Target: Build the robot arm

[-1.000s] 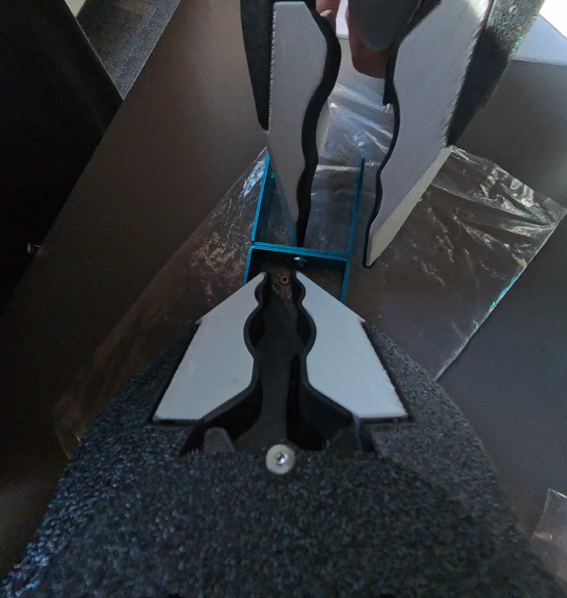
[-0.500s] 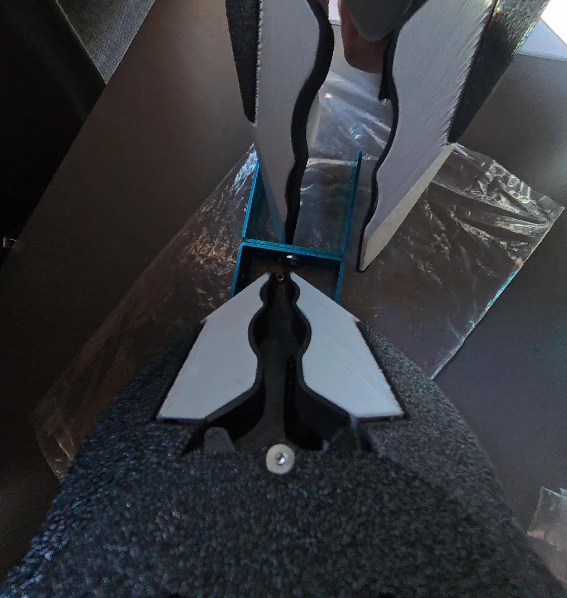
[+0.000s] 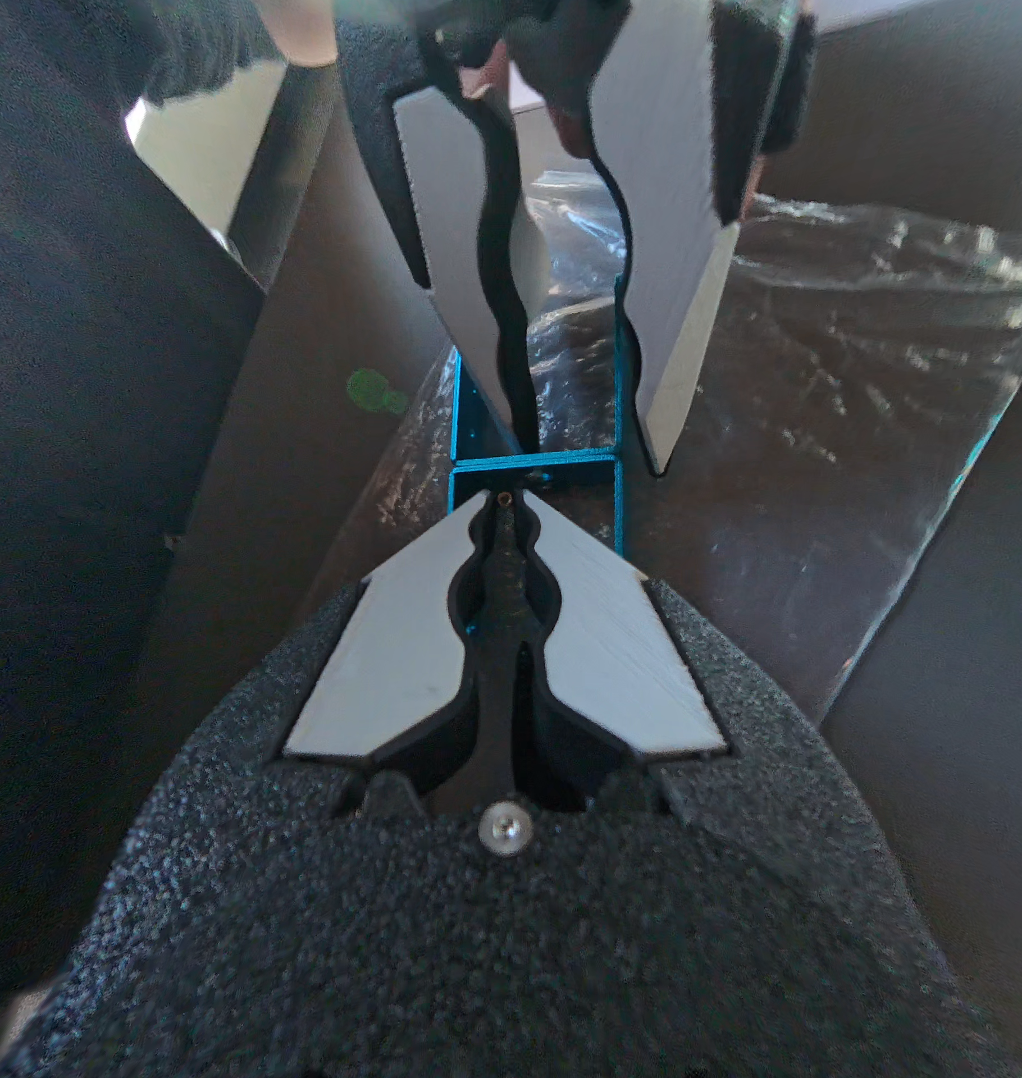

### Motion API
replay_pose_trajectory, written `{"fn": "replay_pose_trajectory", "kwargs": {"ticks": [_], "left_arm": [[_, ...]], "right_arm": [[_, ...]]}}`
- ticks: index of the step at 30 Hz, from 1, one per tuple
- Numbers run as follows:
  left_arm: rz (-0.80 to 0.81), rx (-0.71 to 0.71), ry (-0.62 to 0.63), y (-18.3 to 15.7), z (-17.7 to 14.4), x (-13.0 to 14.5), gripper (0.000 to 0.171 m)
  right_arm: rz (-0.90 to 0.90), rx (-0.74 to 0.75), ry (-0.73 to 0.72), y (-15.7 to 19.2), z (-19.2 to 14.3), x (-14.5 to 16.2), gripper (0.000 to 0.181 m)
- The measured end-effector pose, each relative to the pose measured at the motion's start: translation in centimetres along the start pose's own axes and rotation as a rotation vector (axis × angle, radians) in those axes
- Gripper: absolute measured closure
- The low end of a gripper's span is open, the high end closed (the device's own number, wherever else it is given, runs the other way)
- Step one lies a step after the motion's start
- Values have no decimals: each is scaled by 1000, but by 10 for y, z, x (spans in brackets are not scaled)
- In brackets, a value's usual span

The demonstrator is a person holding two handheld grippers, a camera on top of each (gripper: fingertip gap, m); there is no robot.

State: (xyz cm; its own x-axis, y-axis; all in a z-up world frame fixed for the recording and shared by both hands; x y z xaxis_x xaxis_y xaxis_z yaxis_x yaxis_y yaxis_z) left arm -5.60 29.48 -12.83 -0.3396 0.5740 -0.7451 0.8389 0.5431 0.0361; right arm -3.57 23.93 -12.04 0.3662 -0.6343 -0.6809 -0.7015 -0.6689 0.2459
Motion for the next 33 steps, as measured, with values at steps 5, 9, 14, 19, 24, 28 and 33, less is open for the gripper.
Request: {"fn": "replay_pose_trajectory", "kwargs": {"ticks": [5, 9, 14, 19, 24, 28, 33], "left_arm": [[13, -11, -2, 0, 1, -1, 132], [17, -11, 0, 0, 1, -1, 132], [31, -2, 3, -2, 2, 0, 134], [38, -2, 3, -3, 3, -1, 136], [18, 3, 8, -3, 3, -1, 136], [-8, -8, 17, -1, 4, -1, 139], [-57, -52, 46, 0, 3, -1, 140]], "right_arm": [[317, 44, -52, -8, -10, 4, 177], [556, 5, -236, -7, -18, 8, 177], [439, 70, -356, 5, -25, 9, 178], [-60, 268, -197, 9, -27, 0, 178], [-105, 167, -139, 1, -23, 4, 177], [17, 149, -126, -3, -23, 13, 177], [63, 250, -193, 2, -38, 18, 177]]}}
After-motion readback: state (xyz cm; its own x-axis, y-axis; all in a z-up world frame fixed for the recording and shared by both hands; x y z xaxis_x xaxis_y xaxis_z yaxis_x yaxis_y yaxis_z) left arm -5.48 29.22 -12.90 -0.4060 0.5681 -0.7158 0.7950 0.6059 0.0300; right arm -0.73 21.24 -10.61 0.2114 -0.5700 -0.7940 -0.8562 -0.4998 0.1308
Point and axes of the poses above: each gripper's, where its closed fingertips meet, z out along the fingers, x out of its underside, y = z × x across the jaws, the point moved 4 cm from there along -z, back along the fingers, and after that the axes turned 8 degrees about -z, right-handed, at the moved point
